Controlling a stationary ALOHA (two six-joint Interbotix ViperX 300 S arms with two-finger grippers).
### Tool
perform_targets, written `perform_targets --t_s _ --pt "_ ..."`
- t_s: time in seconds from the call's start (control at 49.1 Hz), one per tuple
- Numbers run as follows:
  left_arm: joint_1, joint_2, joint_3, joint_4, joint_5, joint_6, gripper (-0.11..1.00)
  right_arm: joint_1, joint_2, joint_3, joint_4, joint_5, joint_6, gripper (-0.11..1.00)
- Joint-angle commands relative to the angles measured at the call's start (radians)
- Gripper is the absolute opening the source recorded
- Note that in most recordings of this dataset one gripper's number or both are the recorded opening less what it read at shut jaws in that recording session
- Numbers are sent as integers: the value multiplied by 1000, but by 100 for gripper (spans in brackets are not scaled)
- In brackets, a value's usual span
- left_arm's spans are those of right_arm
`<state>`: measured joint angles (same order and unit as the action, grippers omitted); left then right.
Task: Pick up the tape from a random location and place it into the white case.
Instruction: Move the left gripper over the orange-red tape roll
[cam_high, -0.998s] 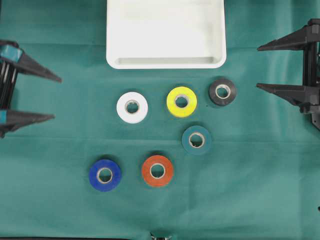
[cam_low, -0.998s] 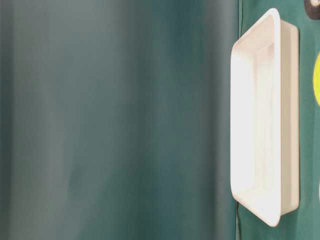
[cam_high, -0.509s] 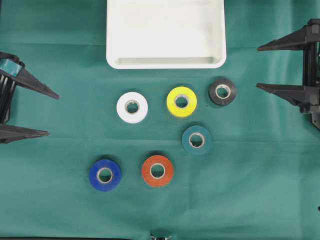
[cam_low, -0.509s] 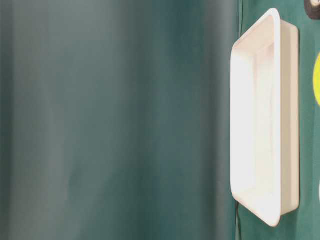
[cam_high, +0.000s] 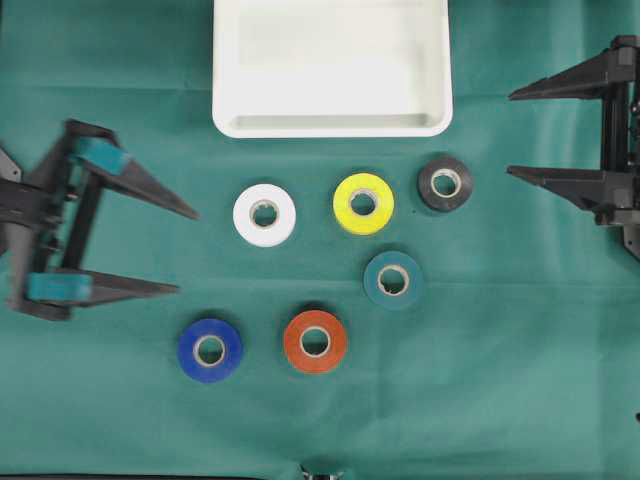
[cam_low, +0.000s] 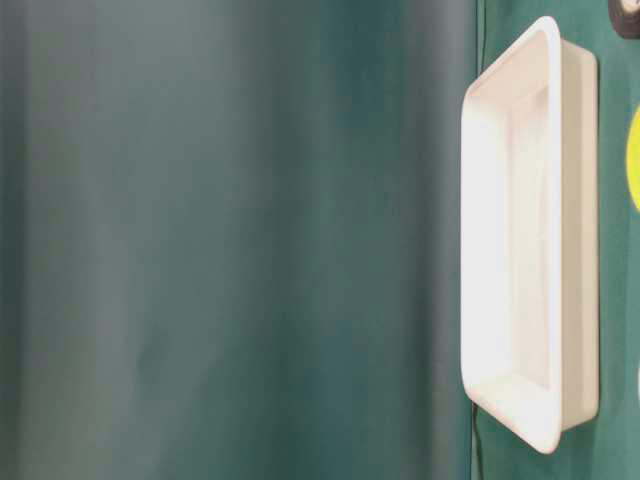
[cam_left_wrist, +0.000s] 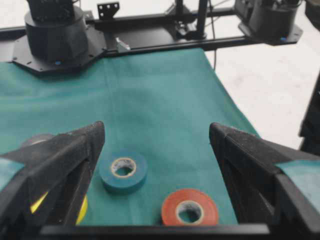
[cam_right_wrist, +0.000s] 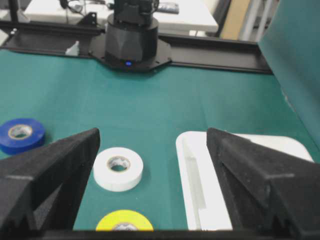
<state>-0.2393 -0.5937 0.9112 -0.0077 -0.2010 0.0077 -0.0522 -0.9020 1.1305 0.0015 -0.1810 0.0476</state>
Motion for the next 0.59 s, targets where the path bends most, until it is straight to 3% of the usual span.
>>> perform_targets --t_s 0.0,0.57 --pt "-3 66 -83 -2 -9 2 97 -2 12 -28 0 -6 2 89" --pt "-18 374 -397 -2 -5 18 97 -2 17 -29 0 -5 0 89"
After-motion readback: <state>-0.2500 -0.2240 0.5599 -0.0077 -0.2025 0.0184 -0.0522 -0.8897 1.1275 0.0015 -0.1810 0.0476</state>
